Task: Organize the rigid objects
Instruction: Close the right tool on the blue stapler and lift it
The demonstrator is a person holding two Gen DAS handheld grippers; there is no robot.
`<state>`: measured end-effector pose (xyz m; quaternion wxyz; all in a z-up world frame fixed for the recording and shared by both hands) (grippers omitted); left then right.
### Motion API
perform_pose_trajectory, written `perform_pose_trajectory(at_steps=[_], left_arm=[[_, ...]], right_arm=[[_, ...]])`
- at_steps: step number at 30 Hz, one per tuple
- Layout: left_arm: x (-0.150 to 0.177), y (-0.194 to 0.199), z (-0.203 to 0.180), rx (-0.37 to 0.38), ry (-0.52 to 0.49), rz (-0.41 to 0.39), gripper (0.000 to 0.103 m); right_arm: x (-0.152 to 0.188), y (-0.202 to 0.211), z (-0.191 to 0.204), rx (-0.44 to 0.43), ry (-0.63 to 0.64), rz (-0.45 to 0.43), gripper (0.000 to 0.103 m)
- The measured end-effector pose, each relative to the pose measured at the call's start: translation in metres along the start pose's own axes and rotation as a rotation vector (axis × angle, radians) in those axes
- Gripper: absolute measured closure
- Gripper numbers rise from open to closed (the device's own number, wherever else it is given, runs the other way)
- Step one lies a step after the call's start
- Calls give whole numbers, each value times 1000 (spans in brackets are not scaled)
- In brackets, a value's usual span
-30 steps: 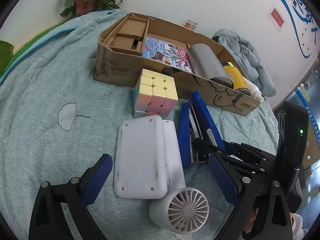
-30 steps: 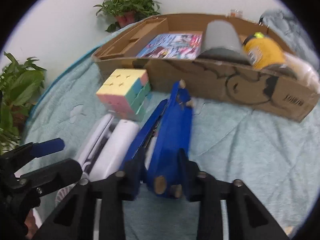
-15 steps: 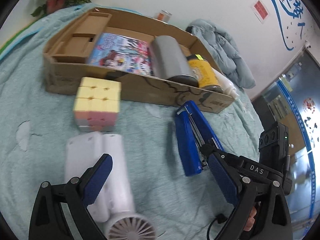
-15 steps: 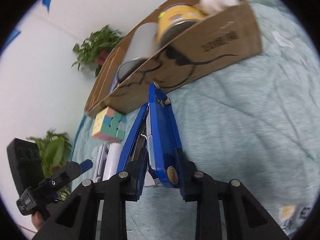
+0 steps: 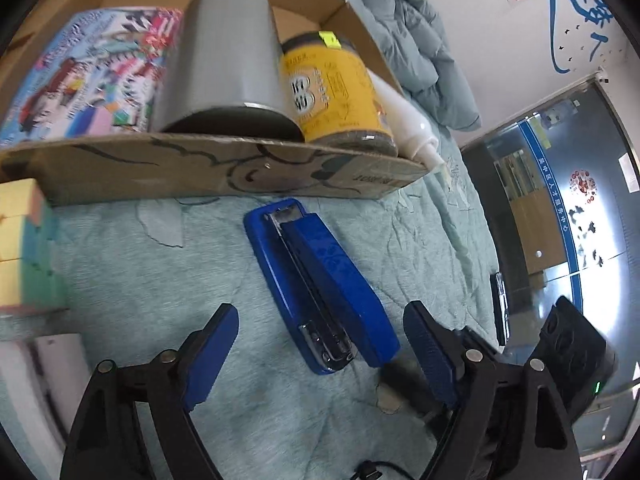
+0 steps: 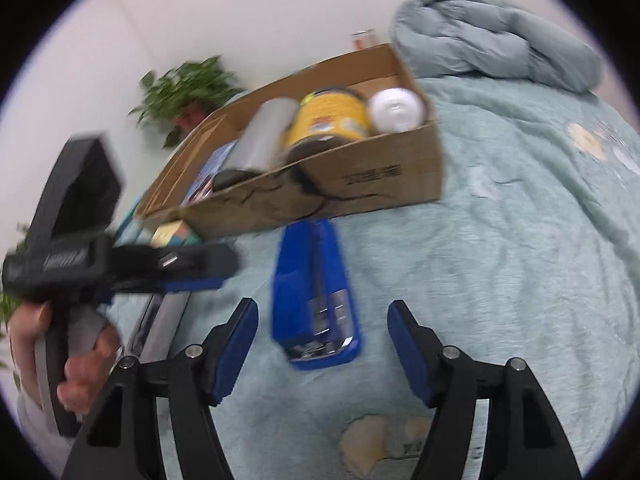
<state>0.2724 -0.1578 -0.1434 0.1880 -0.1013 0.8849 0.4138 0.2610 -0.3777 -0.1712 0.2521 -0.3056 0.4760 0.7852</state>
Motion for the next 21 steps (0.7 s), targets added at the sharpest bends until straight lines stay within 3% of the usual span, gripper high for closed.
perform_pose_trajectory(at_steps=[7, 10, 11, 13, 16, 21], left_arm=[[5, -23, 15, -33, 55, 57, 20], [7, -26, 18, -10, 92, 64, 20], [6, -26, 19, -10, 97, 61, 20], [6, -30, 21, -10, 96, 58, 20], [7, -29, 21, 0, 94, 54, 19], [8, -32, 17, 17, 100, 46, 16]], right_arm=[[30, -34, 14, 73, 190, 69, 36], [35, -40, 18, 129, 261, 73, 37], [36, -42, 18, 151, 278, 71, 43], [35, -42, 17, 191, 296, 59, 44], [34, -42, 19, 196, 260, 57, 44], [29, -40, 20, 103, 39, 106, 45]])
Point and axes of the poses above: each gripper's, at about its wrist camera, not at the fingertips, and y roughly against the way its jaws point, z to its left, x to its underside, the point moved 10 cm from there along -y, roughly the way its jaws point, and after that the axes turned 12 degrees about -z, right-handed, at the moved point
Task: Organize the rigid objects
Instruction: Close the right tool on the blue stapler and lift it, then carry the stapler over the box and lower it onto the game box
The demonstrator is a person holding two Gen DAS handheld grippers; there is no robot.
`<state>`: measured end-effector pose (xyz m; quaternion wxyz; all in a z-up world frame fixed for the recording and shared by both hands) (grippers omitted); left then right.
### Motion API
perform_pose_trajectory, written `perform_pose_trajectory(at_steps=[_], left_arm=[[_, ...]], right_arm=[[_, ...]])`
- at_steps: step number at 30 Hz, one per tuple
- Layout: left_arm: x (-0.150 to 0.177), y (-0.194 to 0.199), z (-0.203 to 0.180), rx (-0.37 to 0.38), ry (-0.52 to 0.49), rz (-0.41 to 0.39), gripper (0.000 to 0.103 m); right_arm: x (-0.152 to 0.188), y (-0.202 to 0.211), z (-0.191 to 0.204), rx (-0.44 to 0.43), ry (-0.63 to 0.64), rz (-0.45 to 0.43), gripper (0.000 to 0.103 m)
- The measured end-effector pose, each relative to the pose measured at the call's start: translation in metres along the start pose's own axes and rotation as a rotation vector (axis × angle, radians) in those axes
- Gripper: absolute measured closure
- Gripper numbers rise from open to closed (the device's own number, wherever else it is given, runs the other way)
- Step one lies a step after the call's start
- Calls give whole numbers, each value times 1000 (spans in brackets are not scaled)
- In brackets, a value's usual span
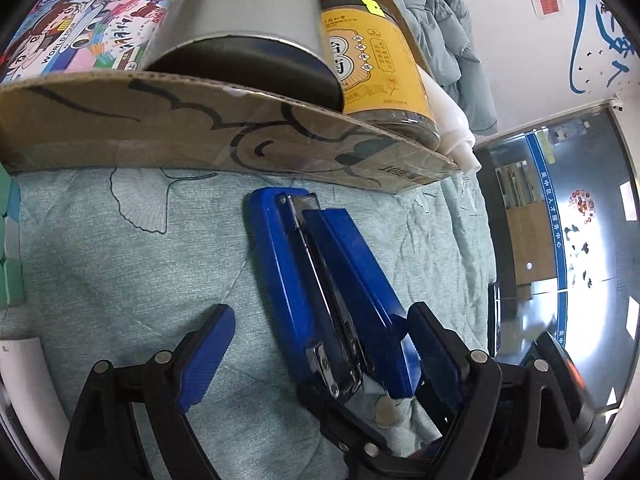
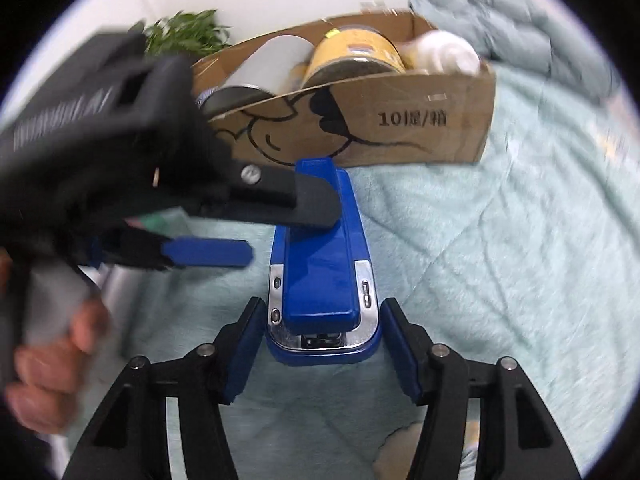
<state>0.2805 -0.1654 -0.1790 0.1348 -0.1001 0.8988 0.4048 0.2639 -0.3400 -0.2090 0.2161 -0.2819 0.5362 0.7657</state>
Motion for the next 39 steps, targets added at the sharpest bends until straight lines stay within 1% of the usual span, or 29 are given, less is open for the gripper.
perform_pose_trajectory(at_steps=[2, 3, 4, 5, 10, 13, 15, 21, 26, 28, 29, 31, 32, 33, 34, 36, 39], left_arm=[[2, 0, -2, 3, -21, -3, 17], [2, 1, -3, 10, -26, -2, 24], [4, 1, -6, 35, -23, 2, 29], [6, 2, -10, 76, -13, 13, 38], [10, 9, -13, 81, -44, -1, 40], [12, 17, -14, 105, -45, -14, 45], [13, 28, -15, 127, -49, -31, 52], [4, 67, -22, 158, -71, -98, 55], [-11, 103, -30, 164, -109, -160, 56], [-21, 118, -31, 167, -119, -186, 59], [-27, 125, -31, 166, -120, -199, 59], [-40, 137, -26, 187, -81, -211, 59], [-48, 143, -22, 203, -63, -221, 59], [-55, 149, -20, 205, -61, -232, 59], [-61, 154, -17, 200, -62, -243, 59], [-74, 165, -7, 189, -58, -254, 59], [-95, 183, 6, 188, -52, -272, 59]], right_arm=[[0, 1, 1, -46, -80, 31, 45], [0, 1, 3, -66, -109, 46, 45], [-1, 1, 3, -78, -127, 56, 45], [-1, 1, 4, -93, -147, 68, 45], [0, 1, 10, -102, -154, 86, 45], [4, 6, 11, -103, -137, 84, 46], [-1, 4, 15, -99, -122, 77, 46], [-10, 21, 43, -101, -52, 14, 46], [-30, 29, 77, -95, 20, -45, 46], [-39, 34, 86, -94, 53, -70, 46], [-45, 35, 92, -96, 70, -84, 52], [-61, 40, 109, -132, 96, -116, 52], [-63, 40, 113, -140, 103, -120, 52], [-70, 39, 119, -137, 116, -122, 52], [-78, 36, 126, -138, 131, -130, 52], [-81, 30, 124, -154, 143, -134, 52], [-93, 17, 133, -176, 160, -128, 52]])
Point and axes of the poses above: each gripper's, at about its wrist camera, not at the fingertips, and y roughly against the way its jaws point, z to its left, x to its underside, the point moved 10 cm from there along -y, roughly the way its jaws point, and after that the axes turned 12 degrees about -z, right-handed, at the moved point
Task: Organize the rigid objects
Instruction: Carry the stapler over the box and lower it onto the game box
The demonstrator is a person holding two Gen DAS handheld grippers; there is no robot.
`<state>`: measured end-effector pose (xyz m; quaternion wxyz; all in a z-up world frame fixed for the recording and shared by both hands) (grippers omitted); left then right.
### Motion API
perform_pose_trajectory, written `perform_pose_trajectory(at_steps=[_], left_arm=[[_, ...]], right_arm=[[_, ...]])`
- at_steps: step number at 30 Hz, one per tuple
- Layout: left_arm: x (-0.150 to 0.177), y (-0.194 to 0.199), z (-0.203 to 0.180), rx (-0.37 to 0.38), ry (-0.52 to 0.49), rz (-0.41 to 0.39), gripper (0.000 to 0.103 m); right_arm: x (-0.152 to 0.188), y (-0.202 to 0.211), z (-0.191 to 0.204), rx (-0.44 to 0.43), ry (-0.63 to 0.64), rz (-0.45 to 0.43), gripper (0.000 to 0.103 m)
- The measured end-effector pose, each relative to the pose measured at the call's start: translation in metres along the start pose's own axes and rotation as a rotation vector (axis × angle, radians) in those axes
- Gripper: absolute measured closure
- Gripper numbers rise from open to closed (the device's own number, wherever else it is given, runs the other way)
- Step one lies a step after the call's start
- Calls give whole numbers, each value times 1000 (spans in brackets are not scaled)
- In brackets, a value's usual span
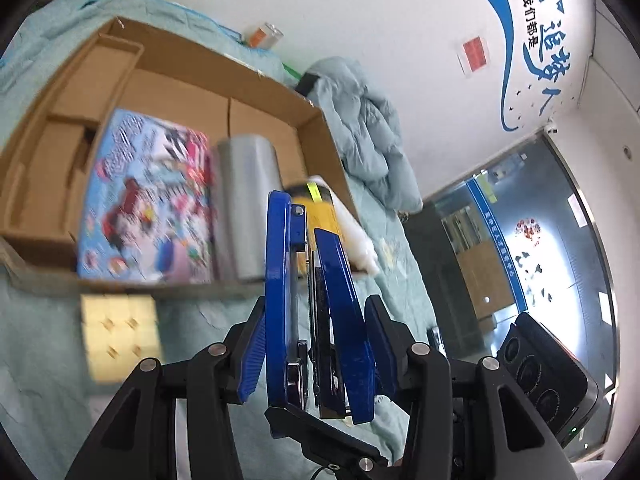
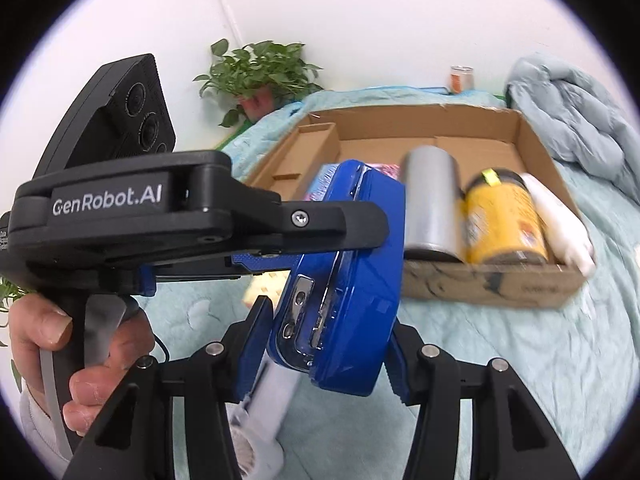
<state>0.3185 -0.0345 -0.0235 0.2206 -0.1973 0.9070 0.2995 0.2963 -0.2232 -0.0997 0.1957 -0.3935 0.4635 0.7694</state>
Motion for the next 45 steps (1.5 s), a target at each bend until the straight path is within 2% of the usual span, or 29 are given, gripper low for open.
perform_pose_trajectory(at_steps=[4, 11, 19, 24, 26, 29, 32, 35, 37, 39, 45], left_arm=[[-37, 7, 17, -3, 14, -14, 59], [-83, -21, 70, -14, 105, 22, 61], [-98, -45, 123, -44, 158, 73, 61], [-92, -50, 149, -124, 148, 124, 58], [-92, -47, 151, -119, 151, 125, 58], [-97, -33, 151, -145, 105, 93, 56], [-106, -10, 144, -173, 62, 19, 50], [-109, 11, 137, -190, 15, -43, 48], [-104, 21, 132, -211, -18, -73, 48], [-99, 30, 125, -241, -71, -115, 48], [-87, 54, 102, -271, -165, -210, 47]], right_arm=[[-18, -18, 7, -27, 33, -5, 52], [-37, -72, 13, -66, 4, 62, 52], [-35, -118, 15, -73, -39, 132, 52], [-25, -140, 17, -87, -95, 185, 52], [-21, -141, 21, -102, -90, 187, 50], [-23, -135, 22, -84, -70, 192, 49], [-26, -123, 21, -107, -71, 175, 49], [-24, -124, 11, -84, -70, 172, 49], [-16, -132, 8, -80, -105, 211, 50], [-12, -134, 9, -83, -110, 212, 54], [-9, -142, 17, -35, -11, 210, 53]])
Point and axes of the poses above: each gripper's, at about its wrist camera, not at the fingertips, and y roughly against the way its jaws point, z to its left, x to its underside, the point moved 10 cm from there along -y, roughly the way its jaws point, and after that the axes turned 12 degrees about -z, right-handed, at the moved point
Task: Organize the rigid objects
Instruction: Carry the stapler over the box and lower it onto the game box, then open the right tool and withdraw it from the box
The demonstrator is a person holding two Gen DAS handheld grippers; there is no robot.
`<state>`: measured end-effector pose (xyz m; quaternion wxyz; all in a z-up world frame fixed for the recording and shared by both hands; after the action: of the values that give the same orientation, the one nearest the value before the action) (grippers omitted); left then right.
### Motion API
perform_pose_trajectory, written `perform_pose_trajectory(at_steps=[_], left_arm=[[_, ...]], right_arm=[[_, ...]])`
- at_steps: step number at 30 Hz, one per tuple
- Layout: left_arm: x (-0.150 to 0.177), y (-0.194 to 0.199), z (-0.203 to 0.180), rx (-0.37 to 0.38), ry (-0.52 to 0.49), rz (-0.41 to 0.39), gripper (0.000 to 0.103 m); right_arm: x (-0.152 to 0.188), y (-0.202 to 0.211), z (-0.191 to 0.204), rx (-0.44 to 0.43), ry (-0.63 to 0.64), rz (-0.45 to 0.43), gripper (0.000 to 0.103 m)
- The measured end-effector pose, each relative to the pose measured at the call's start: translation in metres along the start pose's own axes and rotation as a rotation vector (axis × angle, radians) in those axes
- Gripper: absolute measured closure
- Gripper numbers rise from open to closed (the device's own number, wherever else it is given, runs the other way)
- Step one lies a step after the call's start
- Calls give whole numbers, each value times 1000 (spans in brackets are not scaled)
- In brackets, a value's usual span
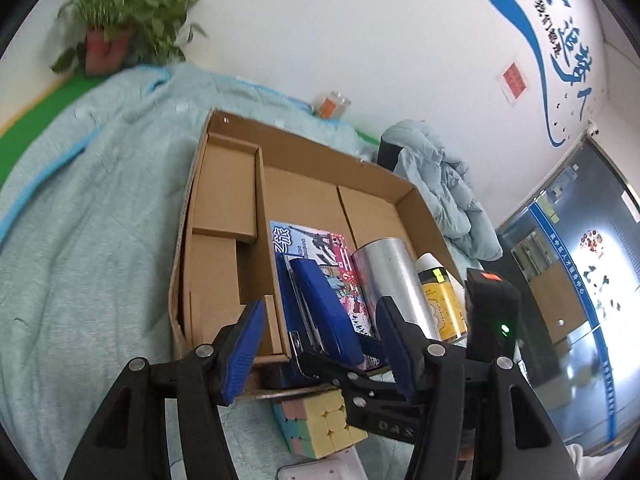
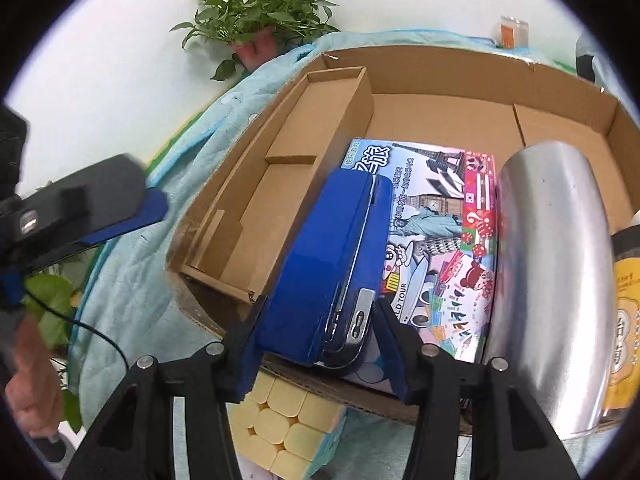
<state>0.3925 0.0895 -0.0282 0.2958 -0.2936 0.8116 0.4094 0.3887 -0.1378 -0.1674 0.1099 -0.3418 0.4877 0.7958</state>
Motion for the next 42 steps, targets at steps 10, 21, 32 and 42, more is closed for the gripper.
perform_pose_trajectory(at_steps=[10, 21, 32, 42], left_arm=[[4, 76, -18, -338, -286, -379, 0], [91, 66, -62, -268, -259, -261, 103], [109, 71, -85, -355, -283, -228, 1], [140, 87, -93, -326, -210, -237, 1]], right_arm=[[7, 80, -10, 169, 75, -224, 13], [64, 133, -41, 286, 44, -284, 59], [67, 189, -55, 346, 80, -422, 9], [96, 203, -55, 294, 122, -408, 9]])
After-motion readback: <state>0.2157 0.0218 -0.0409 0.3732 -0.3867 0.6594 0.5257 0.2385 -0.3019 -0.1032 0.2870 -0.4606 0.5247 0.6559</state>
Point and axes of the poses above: each gripper's, at about its wrist camera, not at the fingertips, and y roughly against the way its jaws point, z to its left, x to its underside, the point moved 10 cm from there along -y, roughly the way its jaws point, and after that the axes turned 12 degrees about -z, right-handed, at the moved point
